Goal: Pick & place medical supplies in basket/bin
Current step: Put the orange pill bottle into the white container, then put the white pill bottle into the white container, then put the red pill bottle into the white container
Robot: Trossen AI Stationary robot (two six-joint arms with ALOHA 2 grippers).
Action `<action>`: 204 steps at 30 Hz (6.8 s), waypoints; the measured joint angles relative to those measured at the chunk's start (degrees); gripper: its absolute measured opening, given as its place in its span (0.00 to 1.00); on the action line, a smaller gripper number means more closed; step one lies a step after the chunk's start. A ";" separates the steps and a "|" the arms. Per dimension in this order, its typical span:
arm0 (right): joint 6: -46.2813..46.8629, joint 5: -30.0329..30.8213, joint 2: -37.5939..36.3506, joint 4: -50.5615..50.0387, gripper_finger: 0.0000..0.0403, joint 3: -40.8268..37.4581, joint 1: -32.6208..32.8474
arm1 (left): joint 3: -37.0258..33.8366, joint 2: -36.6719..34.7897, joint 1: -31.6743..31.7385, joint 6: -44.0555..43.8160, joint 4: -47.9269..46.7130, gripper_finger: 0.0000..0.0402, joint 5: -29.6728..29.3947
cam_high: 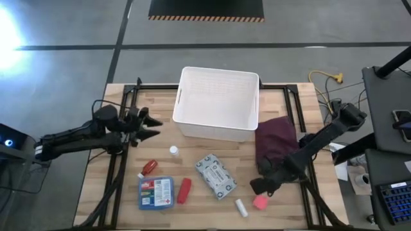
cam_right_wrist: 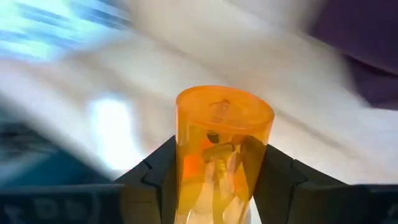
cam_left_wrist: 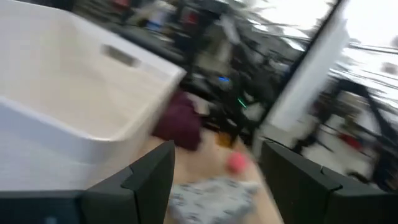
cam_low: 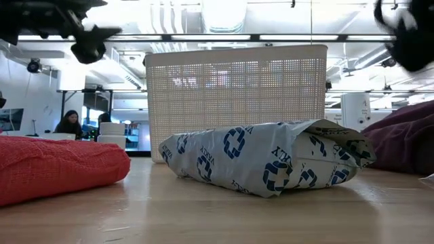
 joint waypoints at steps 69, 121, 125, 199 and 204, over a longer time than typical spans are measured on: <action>-98.44 28.13 3.34 -44.49 0.88 41.77 -38.95 | 6.76 23.79 -18.18 -7.49 -24.93 0.63 -15.38; -63.23 35.44 -9.12 -57.62 0.87 23.96 -21.17 | 2.79 47.69 -32.67 -13.61 -2.90 0.37 -44.27; -63.20 37.15 -9.10 -57.22 0.87 23.99 -21.19 | 7.07 39.82 -35.13 -17.03 -14.72 0.38 -44.37; -65.14 29.37 -9.31 -43.92 0.87 16.38 -24.88 | 14.83 38.48 -36.36 -52.97 -51.02 0.74 -15.02; -65.15 29.36 -9.31 -43.72 0.87 16.11 -25.25 | 12.50 39.58 -36.36 -52.93 -45.36 0.75 -15.11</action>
